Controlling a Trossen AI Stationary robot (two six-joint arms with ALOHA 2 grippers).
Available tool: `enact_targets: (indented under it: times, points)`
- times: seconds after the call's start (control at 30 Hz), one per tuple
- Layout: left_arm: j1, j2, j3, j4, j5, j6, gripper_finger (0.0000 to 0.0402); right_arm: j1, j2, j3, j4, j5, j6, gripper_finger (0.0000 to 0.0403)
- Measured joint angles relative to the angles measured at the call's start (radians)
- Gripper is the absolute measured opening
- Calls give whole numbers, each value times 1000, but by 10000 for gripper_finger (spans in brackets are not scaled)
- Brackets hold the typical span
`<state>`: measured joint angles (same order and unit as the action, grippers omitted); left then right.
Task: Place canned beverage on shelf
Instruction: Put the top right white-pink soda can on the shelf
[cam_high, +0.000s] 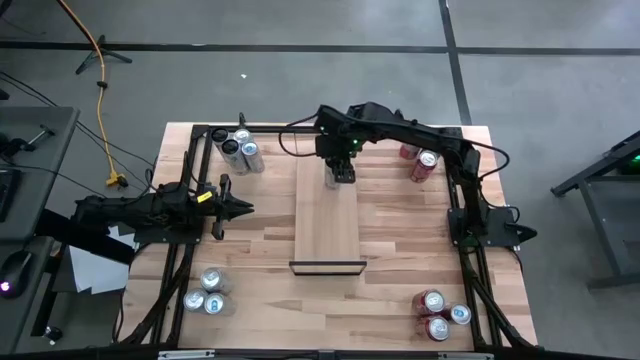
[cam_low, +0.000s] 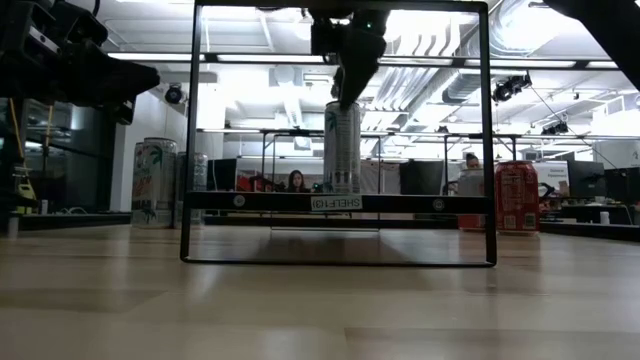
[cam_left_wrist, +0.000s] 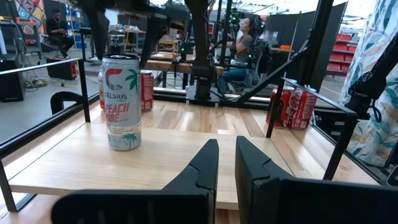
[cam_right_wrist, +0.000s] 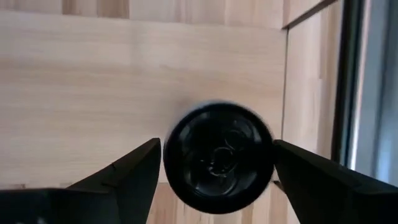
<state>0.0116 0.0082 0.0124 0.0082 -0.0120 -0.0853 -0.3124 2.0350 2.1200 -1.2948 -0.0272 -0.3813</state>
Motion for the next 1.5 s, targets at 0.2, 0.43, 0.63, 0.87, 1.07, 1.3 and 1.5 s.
enact_targets:
  times: [0.2,0.43,0.63,0.87,1.07,1.3,1.5]
  points:
    - [0,0,0,0,0,0,3,-25,0,98,-41,-1,-4,293]
    - [0,0,0,0,0,0,3,-61,0,235,-134,-17,51,293]
    - [0,0,0,0,0,0,3,-66,-115,95,-160,-124,130,292]
    - [0,0,0,0,0,0,3,-40,-428,-393,50,-124,261,250]
    - [0,0,0,0,0,0,3,28,-704,-893,500,-122,536,173]
    - [0,0,0,0,0,0,3,86,-719,-1182,961,22,827,18]
    - [0,0,0,0,0,0,3,70,-620,-1217,1039,173,931,11]
